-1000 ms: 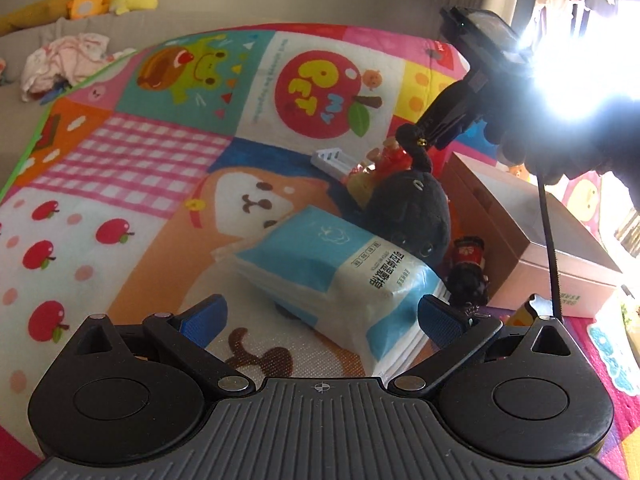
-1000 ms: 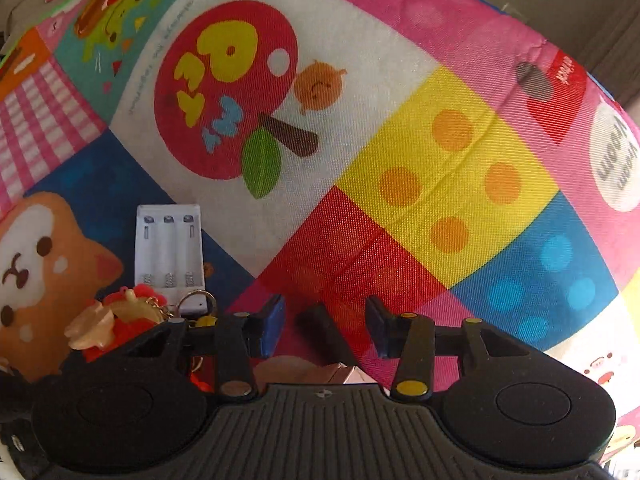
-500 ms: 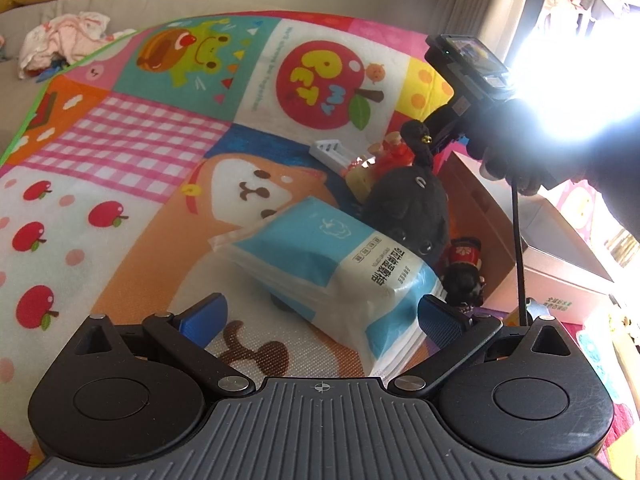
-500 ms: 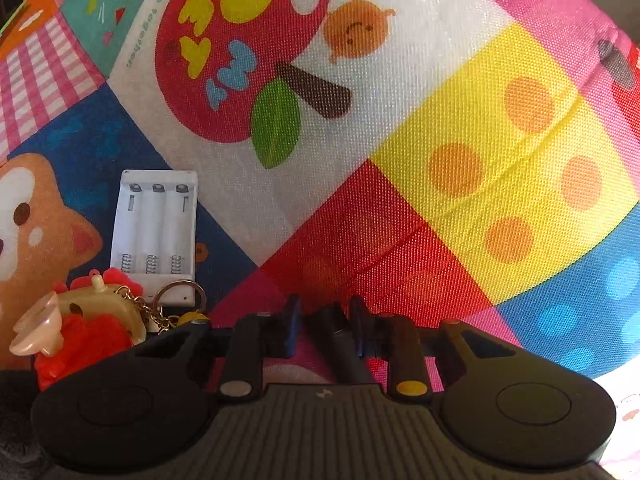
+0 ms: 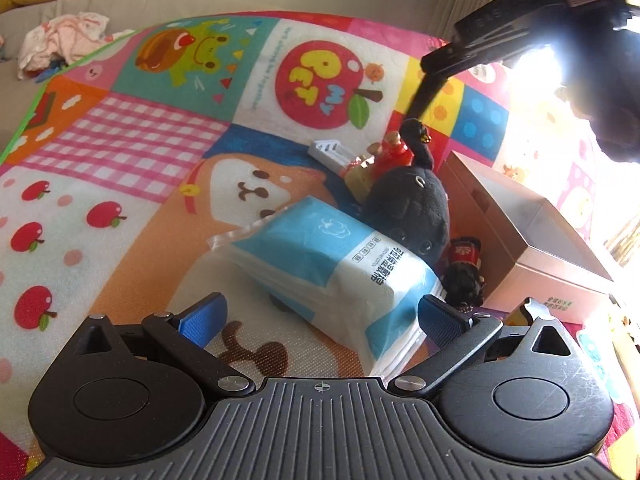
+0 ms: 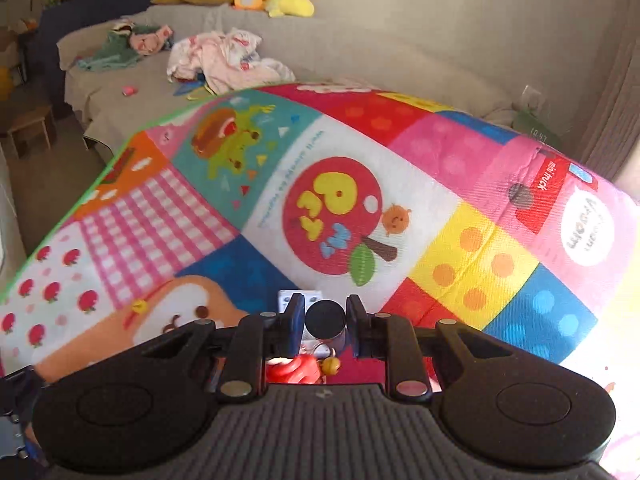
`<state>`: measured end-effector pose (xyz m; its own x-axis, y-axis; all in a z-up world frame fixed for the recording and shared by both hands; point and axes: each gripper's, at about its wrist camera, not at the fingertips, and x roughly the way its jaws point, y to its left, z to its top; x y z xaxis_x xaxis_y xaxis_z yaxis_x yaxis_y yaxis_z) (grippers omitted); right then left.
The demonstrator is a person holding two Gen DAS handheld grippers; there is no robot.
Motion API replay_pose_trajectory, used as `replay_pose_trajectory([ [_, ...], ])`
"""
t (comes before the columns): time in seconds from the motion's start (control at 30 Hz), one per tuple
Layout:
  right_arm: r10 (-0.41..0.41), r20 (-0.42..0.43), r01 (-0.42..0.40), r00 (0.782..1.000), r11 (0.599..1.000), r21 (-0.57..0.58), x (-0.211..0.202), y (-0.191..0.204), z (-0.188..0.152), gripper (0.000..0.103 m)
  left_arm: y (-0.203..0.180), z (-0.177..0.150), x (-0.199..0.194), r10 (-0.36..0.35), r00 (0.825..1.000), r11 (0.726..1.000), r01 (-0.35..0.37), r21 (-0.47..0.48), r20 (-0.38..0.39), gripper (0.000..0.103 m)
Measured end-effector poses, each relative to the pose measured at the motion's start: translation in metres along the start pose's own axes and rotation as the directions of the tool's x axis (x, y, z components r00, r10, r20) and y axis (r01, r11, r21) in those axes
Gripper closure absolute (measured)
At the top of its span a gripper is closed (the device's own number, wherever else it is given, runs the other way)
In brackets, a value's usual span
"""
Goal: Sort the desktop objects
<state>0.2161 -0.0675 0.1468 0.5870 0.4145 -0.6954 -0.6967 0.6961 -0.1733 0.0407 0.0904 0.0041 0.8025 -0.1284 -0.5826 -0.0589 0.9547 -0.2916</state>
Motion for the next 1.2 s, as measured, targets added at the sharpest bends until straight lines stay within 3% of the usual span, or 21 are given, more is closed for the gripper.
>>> replay_pose_trajectory([
  [0.23,0.105,-0.049,-0.101,0.993,0.992,0.079,-0.047,0.03,-0.043,0.081,-0.01,-0.003,-0.003,-0.024,1.0,0.998,0.024,0.058,0.011,0.0],
  [0.37,0.186,-0.059,-0.175,0.981,0.971,0.16,-0.042,0.033,-0.07,0.081,-0.023,-0.008,-0.008,-0.02,1.0,0.993,0.017,0.118,0.025,0.0],
  [0.5,0.216,-0.021,-0.205,0.976,0.948,0.244,-0.035,0.033,-0.087,0.078,-0.035,-0.018,-0.013,-0.014,1.0,0.991,0.015,0.132,-0.011,0.0],
  [0.53,0.209,0.0,-0.202,0.978,0.944,0.262,-0.037,0.032,-0.091,0.075,-0.039,-0.021,-0.016,-0.009,1.0,0.99,0.011,0.142,-0.014,0.0],
  [0.6,0.179,0.04,-0.183,0.983,0.945,0.272,-0.046,0.029,-0.1,0.059,-0.043,-0.026,-0.018,0.005,1.0,0.988,-0.001,0.156,-0.023,0.0],
  [0.7,0.069,0.075,-0.084,0.995,0.972,0.219,-0.063,0.039,-0.122,0.043,-0.048,-0.029,-0.018,0.038,0.999,0.984,-0.035,0.176,-0.018,0.0],
  [0.8,0.008,0.083,-0.021,0.997,0.988,0.15,-0.07,0.057,-0.151,0.038,-0.05,-0.029,-0.015,0.066,0.997,0.982,-0.06,0.18,-0.028,0.0],
  [0.97,-0.009,0.046,0.002,0.999,0.989,0.148,-0.05,0.079,-0.191,0.038,-0.053,-0.031,-0.018,0.112,0.994,0.976,-0.109,0.188,-0.008,0.0],
  [1.1,-0.044,0.014,0.041,0.999,0.981,0.187,-0.034,0.079,-0.205,0.062,-0.056,-0.029,-0.015,0.155,0.988,0.962,-0.148,0.231,-0.013,0.0],
  [1.2,-0.04,0.015,0.035,0.999,0.973,0.226,-0.04,0.072,-0.215,0.067,-0.057,-0.024,-0.011,0.238,0.971,0.922,-0.235,0.308,0.028,0.0],
])
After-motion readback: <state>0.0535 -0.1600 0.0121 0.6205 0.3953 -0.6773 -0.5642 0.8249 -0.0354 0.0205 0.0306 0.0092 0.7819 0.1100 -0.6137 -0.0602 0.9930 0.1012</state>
